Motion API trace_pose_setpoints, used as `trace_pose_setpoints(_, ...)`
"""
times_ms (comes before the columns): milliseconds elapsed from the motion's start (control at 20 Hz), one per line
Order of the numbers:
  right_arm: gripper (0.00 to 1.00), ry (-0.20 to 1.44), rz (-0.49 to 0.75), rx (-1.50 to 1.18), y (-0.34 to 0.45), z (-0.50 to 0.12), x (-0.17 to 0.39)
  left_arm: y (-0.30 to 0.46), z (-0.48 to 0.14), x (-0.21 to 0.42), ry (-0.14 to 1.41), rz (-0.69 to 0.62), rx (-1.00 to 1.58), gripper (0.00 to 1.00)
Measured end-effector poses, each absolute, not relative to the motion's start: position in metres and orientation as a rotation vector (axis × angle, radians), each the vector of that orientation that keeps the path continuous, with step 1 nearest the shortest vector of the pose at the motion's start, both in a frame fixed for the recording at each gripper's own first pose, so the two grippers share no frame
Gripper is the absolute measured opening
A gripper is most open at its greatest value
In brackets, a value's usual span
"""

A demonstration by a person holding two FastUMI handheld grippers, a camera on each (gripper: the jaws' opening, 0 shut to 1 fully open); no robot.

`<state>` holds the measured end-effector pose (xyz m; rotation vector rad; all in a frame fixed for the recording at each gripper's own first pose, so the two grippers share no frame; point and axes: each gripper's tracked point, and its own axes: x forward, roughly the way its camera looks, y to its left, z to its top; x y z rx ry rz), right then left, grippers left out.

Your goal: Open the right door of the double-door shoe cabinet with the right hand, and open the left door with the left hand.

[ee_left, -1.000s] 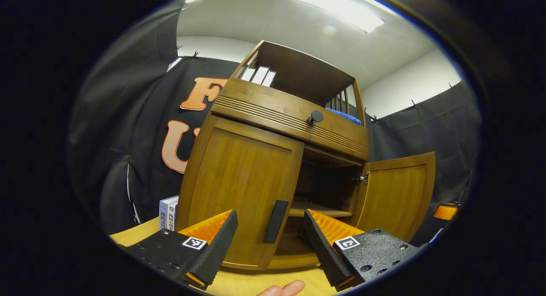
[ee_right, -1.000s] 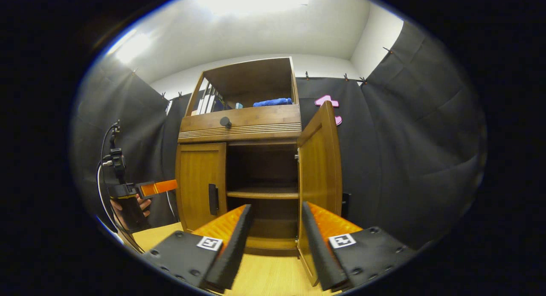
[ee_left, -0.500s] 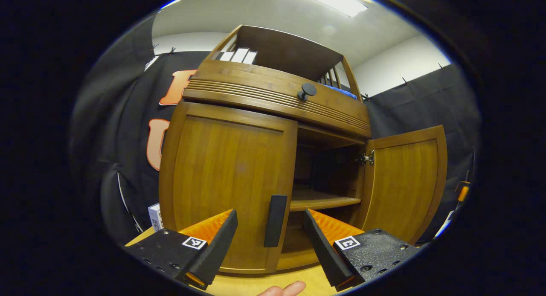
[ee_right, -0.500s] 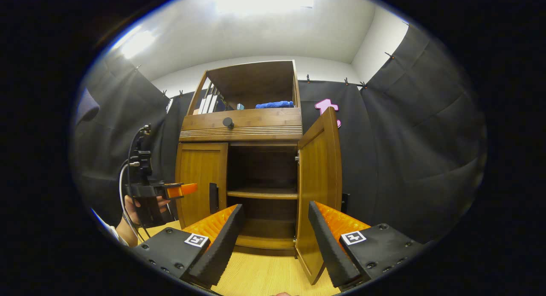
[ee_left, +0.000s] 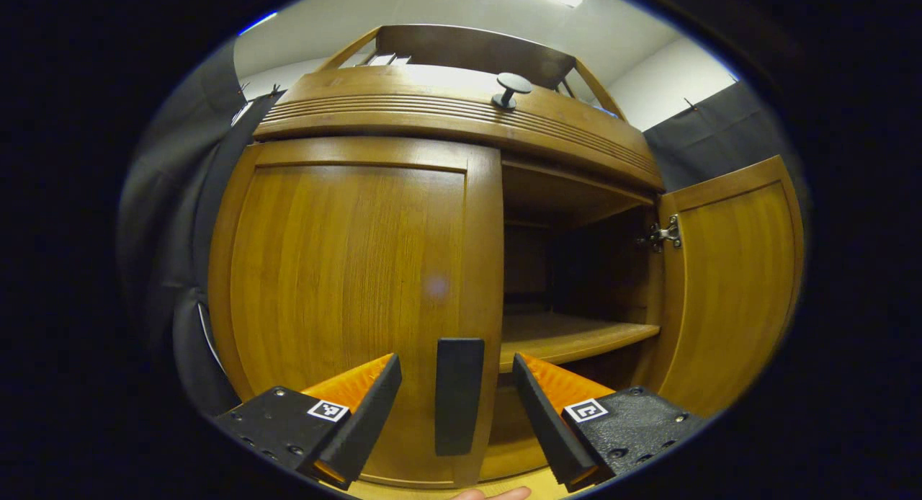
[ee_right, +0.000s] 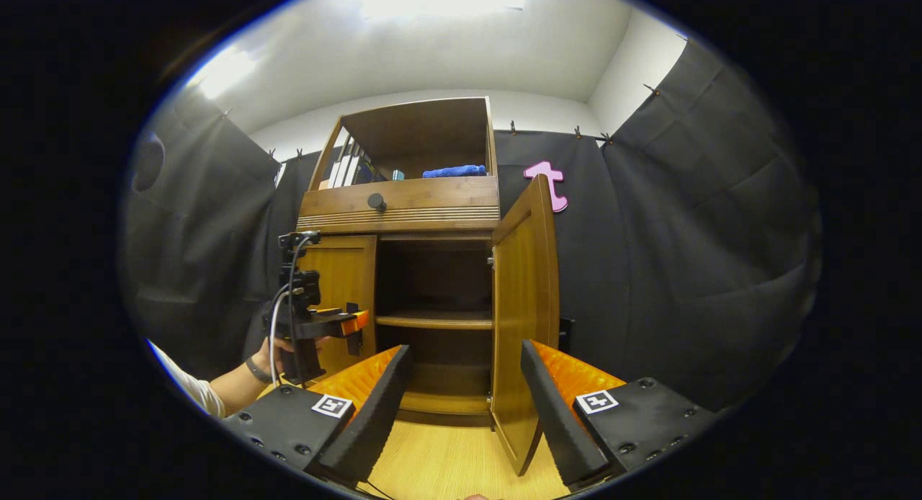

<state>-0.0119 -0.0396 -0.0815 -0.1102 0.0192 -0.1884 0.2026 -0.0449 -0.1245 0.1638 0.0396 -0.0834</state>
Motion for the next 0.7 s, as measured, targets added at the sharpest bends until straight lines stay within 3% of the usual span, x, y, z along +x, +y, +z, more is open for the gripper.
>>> trace_pose_setpoints(300, 0.94, 0.047, -0.181, -0.1, -0.041, -0.091, -0.009, -0.033, -0.129, 0.208, 0.036, -0.026, 0.18, 0.87)
trace_pose_setpoints(350, 1.0, 0.054, -0.18, -0.096, -0.041, -0.094, -0.009, -0.034, -0.132, 0.212, 0.044, -0.039, 0.169, 0.84)
trace_pose_setpoints(500, 0.94, 0.066, -0.178, -0.087, -0.042, -0.096, -0.005, -0.048, -0.133, 0.211, 0.062, -0.103, 0.115, 0.29)
trace_pose_setpoints(700, 0.98, 0.074, -0.177, -0.082, -0.041, -0.099, -0.005, -0.045, -0.132, 0.205, 0.09, -0.08, 0.129, 0.23)
